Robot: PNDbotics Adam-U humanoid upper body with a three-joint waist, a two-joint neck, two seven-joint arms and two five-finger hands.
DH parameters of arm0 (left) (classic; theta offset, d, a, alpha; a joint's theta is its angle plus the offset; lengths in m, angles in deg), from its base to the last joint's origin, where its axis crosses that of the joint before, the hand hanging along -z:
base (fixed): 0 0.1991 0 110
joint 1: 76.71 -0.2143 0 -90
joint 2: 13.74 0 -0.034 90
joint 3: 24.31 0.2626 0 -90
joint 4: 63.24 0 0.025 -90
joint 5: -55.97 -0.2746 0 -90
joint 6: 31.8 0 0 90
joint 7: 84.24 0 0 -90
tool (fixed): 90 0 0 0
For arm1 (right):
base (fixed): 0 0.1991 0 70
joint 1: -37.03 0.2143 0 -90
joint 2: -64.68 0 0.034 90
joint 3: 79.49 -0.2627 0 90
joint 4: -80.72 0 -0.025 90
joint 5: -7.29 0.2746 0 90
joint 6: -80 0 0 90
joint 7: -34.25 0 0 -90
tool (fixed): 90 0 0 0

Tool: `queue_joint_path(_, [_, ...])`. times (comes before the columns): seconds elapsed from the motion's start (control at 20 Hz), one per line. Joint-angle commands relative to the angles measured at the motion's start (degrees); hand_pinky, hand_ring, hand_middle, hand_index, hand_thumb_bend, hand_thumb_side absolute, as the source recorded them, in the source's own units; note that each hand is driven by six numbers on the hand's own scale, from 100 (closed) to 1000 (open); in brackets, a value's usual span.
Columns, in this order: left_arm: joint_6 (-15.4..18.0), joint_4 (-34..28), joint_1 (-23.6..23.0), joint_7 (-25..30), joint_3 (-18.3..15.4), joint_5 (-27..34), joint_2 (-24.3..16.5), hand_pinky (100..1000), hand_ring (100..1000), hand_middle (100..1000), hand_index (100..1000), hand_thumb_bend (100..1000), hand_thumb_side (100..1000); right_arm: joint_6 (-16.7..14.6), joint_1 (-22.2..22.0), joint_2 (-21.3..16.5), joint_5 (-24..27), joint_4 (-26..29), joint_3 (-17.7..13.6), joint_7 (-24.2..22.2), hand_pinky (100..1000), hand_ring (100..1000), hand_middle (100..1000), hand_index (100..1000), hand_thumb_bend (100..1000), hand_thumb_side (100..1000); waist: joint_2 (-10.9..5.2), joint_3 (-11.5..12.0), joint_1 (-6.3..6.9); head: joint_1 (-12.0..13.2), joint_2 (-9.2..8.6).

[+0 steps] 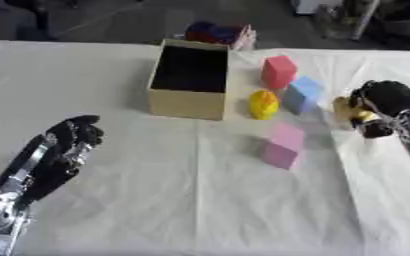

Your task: Pick up objects on the table and place them in the box.

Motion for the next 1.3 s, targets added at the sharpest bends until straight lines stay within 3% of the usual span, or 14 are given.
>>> queue_joint_path(0.05, [-0.15,-0.92,0.19,0.07,0.19,0.06,-0.99,806,711,661,863,100,681,-0.6,4.27,-1.51,1.52,2.25,0.22,2.1,734,512,349,312,213,100,-1.67,0.15,-0.81,0.19,-0.18])
queue_joint_path(0.35, [-0.07,-0.91,0.22,0.41,0.48,0.17,-0.85,806,712,661,863,100,677,-3.81,16.79,0.83,11.39,-1.19,3.73,0.55,738,478,316,298,100,100,-1.69,0.99,-0.52,-0.25,-0.18])
queue_joint_path(0.65, [0.09,-0.97,0.91,0.8,0.88,0.46,-0.17,806,713,661,863,100,671,-4.92,25.83,9.19,16.05,-11.3,4.99,-1.76,742,454,301,288,100,100,-1.35,2.44,0.7,-1.43,-0.18])
queue_joint_path(1.1, [0.31,-0.91,1.77,1.75,1.77,1.02,0.64,806,715,661,863,100,672,-5.79,30.04,20.08,9.35,-21.26,4.45,-1.95,750,476,333,315,100,100,-0.92,4.28,2.02,-4.15,-0.18])
queue_joint_path(1.3, [0.31,-0.88,1.84,1.95,1.92,1.09,0.68,806,716,661,863,100,673,-7.28,30.21,22.07,6.13,-21.6,5.56,-2.44,764,540,454,566,100,100,-0.85,4.42,2.05,-4.57,-0.18])
